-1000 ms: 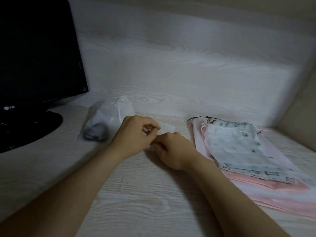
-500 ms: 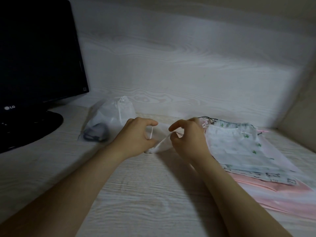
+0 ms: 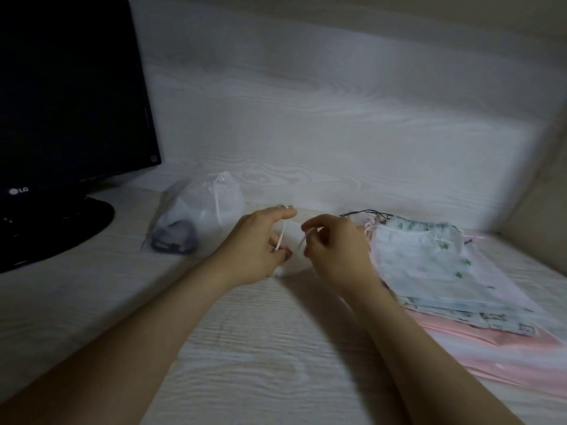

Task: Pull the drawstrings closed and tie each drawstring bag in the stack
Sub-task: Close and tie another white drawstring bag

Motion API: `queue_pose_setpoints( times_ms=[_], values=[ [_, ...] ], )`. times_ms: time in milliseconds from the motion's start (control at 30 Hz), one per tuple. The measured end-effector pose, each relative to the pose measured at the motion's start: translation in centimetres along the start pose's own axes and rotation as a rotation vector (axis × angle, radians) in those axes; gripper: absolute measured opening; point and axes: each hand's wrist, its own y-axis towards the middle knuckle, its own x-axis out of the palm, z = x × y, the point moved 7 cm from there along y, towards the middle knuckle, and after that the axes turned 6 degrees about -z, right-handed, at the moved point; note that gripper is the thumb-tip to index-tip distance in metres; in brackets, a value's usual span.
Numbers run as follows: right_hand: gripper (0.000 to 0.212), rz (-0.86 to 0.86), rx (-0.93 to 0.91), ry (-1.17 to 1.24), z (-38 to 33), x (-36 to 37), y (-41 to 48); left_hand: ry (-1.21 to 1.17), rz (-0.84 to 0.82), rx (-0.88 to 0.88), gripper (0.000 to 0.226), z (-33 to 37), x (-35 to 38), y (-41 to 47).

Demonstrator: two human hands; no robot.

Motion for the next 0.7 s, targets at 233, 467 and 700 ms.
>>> queue_pose_setpoints(
  times_ms=[233,467,700],
  values=[
    [0.019,-0.031,0.275,0.722,0.2,1.1,-0.3,-0.304,-0.073,-0.02,0.094,0.4,0.6,0.1],
    [0.028,-0.164,0.28,0.673,0.0,2.1,-0.5,-0.443,-0.166,-0.042,0.097,1.4,1.2,0.1],
    [0.015,-0.064,0.431,0.9,1.7,2.0,-0.1,-0.473,-0.069,-0.226,0.054,-0.9,1.1,0.0]
  ],
)
